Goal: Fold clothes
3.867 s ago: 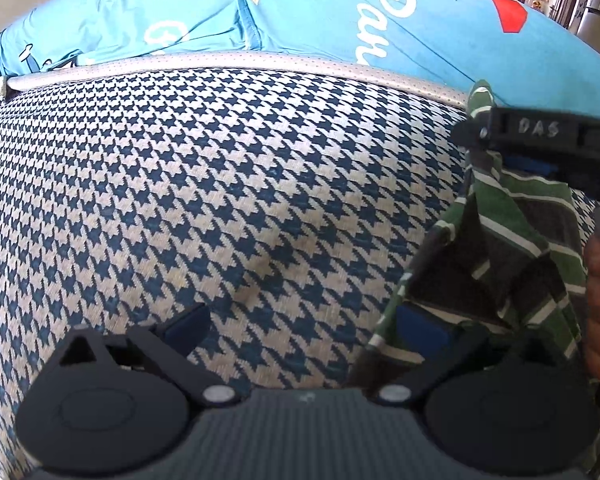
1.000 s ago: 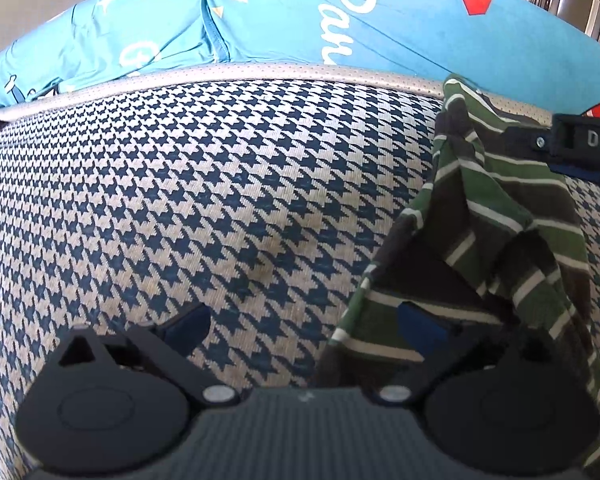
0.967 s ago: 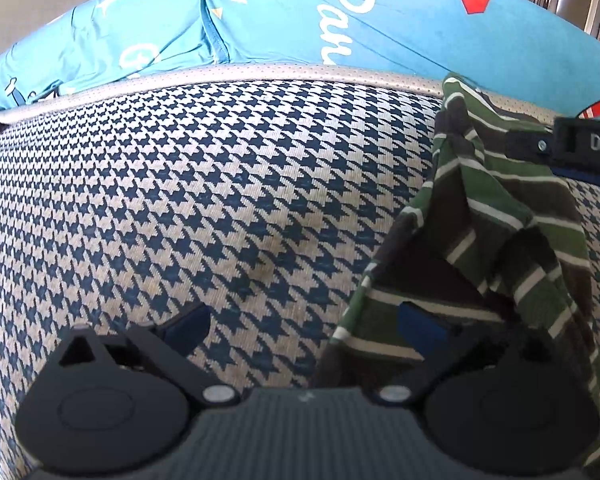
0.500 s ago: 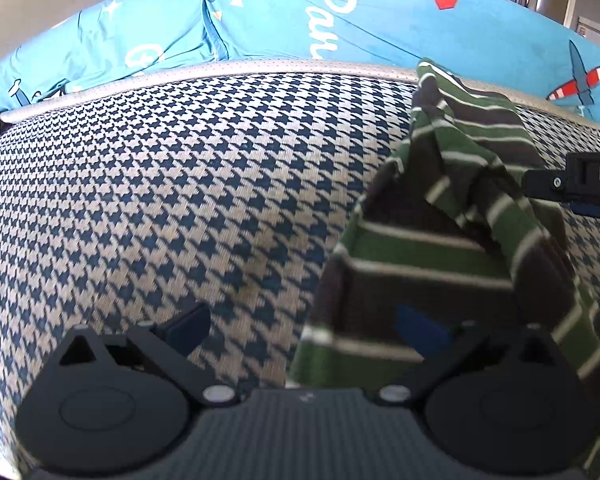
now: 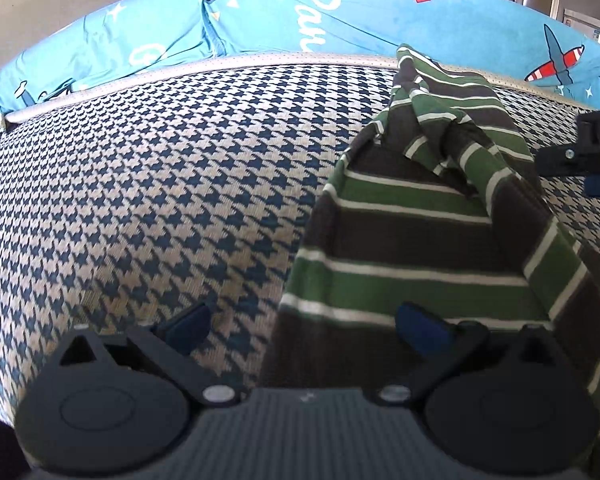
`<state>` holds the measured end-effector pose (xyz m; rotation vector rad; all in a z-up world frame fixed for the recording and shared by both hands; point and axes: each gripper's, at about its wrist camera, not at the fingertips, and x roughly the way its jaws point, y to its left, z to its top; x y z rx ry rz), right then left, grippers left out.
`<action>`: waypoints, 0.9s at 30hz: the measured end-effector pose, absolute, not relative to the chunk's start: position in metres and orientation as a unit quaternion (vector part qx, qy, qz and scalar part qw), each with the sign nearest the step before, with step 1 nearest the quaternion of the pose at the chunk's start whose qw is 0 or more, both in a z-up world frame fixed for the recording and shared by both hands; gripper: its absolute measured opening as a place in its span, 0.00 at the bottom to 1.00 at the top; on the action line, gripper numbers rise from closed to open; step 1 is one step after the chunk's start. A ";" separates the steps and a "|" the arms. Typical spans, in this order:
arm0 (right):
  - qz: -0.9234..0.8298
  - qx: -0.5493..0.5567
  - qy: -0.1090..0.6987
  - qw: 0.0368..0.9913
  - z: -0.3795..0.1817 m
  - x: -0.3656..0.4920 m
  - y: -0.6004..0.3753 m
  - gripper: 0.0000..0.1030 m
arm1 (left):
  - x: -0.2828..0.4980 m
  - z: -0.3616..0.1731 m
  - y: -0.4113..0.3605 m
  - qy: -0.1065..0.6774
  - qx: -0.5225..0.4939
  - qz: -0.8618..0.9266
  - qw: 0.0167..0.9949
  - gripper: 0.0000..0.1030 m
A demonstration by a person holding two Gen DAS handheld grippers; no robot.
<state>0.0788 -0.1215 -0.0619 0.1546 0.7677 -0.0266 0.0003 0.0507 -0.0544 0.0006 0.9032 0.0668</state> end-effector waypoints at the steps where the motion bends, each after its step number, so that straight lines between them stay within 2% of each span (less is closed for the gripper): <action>1: -0.013 0.075 0.378 0.923 -0.062 0.076 -0.122 0.57 | 0.003 -0.057 0.051 0.437 -0.001 0.033 0.899 1.00; 6: -0.015 0.072 0.379 0.923 -0.058 0.062 -0.124 0.59 | -0.001 -0.059 0.051 0.433 -0.003 0.036 0.901 1.00; 8: -0.018 0.070 0.375 0.924 -0.056 0.056 -0.126 0.64 | -0.004 -0.059 0.050 0.431 0.002 0.038 0.902 1.00; 10: -0.017 0.073 0.373 0.925 -0.054 0.051 -0.129 0.65 | -0.006 -0.059 0.049 0.430 0.003 0.040 0.902 1.00; 27: -0.027 0.078 0.381 0.921 -0.049 0.028 -0.142 0.66 | -0.009 -0.058 0.044 0.429 0.007 0.052 0.902 1.00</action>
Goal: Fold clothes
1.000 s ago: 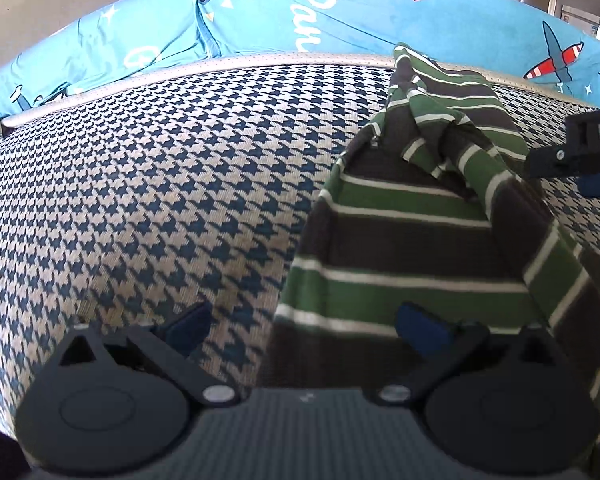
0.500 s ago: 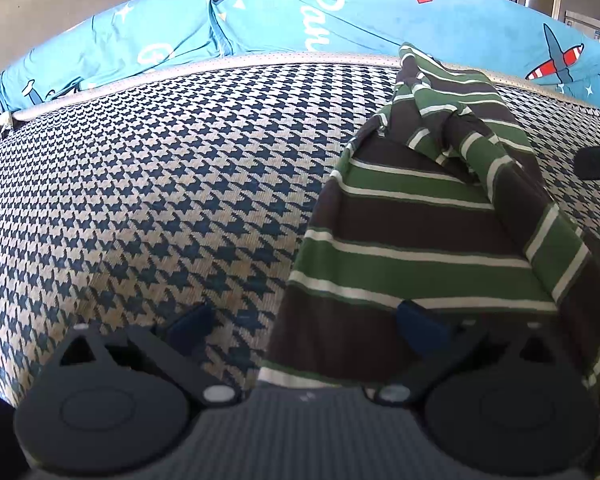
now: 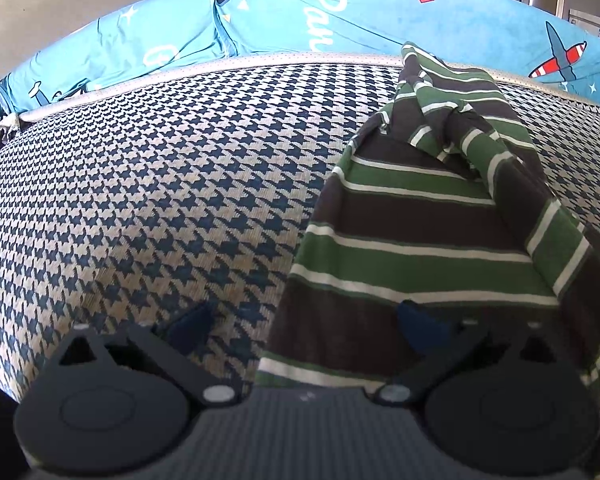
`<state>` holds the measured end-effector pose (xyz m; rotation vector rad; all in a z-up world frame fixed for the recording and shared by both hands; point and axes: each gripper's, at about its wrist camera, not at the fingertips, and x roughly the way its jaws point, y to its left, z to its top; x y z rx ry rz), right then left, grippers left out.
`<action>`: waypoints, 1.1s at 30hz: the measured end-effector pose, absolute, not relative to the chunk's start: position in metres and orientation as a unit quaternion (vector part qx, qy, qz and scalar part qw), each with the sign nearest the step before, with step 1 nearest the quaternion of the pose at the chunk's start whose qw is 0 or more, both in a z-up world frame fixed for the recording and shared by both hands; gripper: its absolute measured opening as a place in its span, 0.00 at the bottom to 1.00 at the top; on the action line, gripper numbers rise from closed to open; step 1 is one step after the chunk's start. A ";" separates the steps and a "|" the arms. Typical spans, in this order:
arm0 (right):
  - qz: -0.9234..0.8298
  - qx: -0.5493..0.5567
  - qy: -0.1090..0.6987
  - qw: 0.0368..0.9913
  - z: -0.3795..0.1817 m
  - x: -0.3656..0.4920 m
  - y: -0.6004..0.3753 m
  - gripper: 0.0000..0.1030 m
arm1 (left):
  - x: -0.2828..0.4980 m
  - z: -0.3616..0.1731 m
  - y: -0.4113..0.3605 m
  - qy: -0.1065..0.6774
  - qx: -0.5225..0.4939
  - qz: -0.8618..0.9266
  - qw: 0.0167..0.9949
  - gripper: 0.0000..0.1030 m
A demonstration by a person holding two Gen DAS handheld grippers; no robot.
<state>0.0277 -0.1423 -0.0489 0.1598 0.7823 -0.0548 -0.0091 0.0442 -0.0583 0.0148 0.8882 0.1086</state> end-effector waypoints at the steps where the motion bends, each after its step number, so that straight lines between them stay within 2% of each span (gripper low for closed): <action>1: -0.028 0.078 0.382 0.921 -0.049 0.027 -0.143 0.66 | -0.009 -0.059 0.045 0.430 0.006 0.052 0.901 1.00; 33: -0.036 0.083 0.415 0.906 -0.057 0.032 -0.140 0.66 | -0.003 -0.057 0.041 0.448 -0.002 0.073 0.891 1.00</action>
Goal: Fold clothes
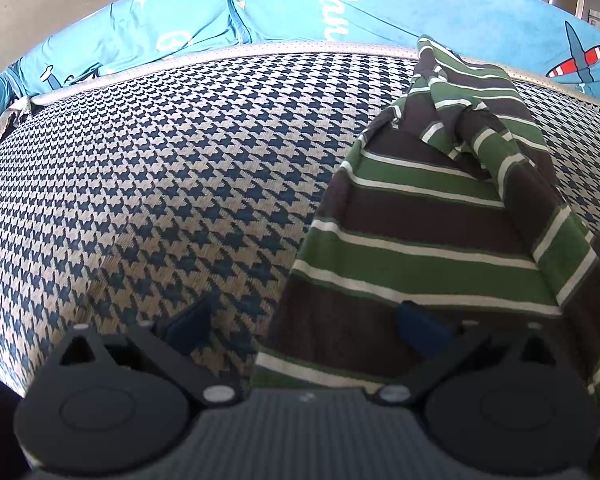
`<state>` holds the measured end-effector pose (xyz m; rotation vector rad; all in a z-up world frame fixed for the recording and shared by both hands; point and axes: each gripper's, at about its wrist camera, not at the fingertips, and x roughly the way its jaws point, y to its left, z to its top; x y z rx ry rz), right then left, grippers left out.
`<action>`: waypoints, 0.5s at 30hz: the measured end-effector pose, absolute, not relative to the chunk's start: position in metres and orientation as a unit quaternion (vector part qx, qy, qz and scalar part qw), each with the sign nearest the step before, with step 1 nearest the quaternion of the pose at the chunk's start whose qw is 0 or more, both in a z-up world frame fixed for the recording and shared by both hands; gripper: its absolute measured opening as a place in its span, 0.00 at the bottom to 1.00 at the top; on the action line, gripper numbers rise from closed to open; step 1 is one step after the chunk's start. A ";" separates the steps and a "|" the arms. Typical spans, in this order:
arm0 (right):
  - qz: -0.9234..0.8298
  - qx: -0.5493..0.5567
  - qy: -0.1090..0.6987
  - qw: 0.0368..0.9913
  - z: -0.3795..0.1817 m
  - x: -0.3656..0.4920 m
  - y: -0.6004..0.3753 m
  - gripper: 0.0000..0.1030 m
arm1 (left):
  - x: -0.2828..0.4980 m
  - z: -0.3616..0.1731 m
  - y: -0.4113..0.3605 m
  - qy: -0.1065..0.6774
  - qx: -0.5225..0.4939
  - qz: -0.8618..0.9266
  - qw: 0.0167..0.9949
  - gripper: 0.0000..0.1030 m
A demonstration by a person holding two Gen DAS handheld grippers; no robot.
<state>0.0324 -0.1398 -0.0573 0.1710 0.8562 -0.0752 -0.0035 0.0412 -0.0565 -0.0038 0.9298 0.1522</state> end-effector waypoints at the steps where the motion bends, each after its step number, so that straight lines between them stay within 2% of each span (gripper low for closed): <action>1: -0.037 0.082 0.416 0.905 -0.058 0.033 -0.140 0.66 | -0.003 -0.056 0.041 0.448 -0.002 0.073 0.891 1.00; 15: -0.034 0.089 0.402 0.911 -0.054 0.030 -0.140 0.66 | -0.004 -0.056 0.041 0.447 -0.001 0.074 0.891 1.00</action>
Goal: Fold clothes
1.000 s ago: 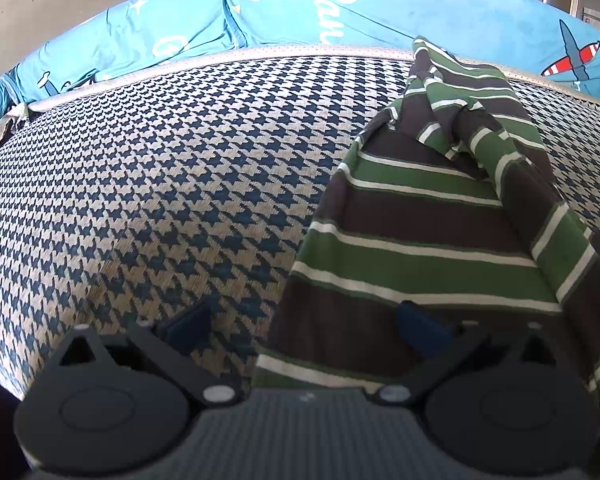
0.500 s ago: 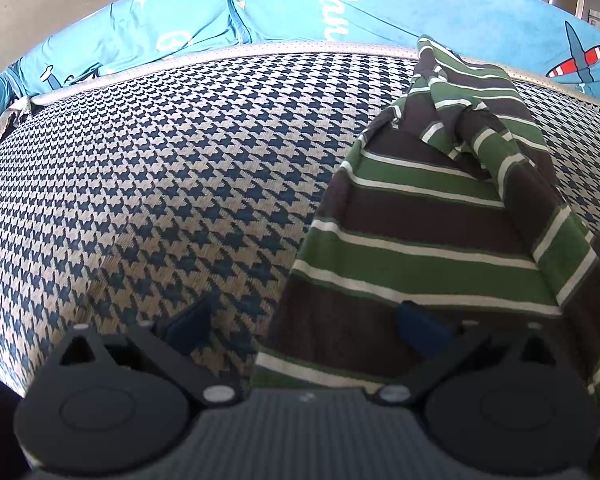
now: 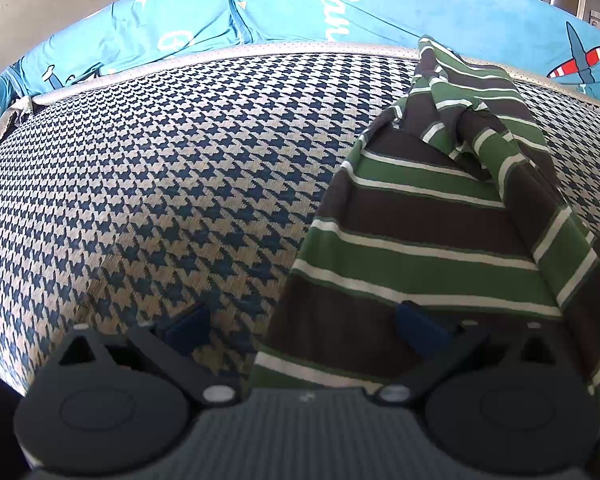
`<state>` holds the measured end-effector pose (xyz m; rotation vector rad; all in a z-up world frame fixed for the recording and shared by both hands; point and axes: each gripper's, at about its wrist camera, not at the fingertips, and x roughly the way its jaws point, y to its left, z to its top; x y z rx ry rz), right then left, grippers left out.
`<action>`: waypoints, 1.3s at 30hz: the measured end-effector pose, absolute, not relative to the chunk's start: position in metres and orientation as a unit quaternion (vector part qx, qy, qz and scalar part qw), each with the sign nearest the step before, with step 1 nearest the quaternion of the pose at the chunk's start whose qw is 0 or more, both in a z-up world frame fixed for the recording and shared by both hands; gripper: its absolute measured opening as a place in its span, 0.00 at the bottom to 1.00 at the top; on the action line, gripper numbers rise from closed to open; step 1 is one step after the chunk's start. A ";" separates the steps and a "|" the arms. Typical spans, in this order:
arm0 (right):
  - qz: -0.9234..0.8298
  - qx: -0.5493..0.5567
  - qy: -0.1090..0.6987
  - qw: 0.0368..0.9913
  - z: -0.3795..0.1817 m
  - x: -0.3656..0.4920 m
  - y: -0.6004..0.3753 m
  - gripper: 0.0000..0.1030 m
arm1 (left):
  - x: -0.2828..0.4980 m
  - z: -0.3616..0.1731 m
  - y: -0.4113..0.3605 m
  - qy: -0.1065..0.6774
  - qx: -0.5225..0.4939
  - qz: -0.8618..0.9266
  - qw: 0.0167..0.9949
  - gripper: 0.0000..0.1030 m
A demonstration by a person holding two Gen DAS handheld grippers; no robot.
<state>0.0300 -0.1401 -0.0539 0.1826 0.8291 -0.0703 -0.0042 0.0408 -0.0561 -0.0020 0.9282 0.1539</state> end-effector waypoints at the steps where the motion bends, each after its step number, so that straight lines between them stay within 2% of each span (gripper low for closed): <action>1: -0.033 0.090 0.402 0.911 -0.054 0.030 -0.140 0.66 | -0.004 -0.056 0.041 0.447 -0.001 0.074 0.891 1.00; 20: -0.026 0.097 0.366 0.925 -0.041 0.024 -0.141 0.66 | -0.006 -0.056 0.036 0.441 0.017 0.079 0.894 1.00; 39: -0.034 0.091 0.363 0.927 -0.040 0.023 -0.142 0.66 | -0.007 -0.056 0.036 0.440 0.020 0.080 0.894 1.00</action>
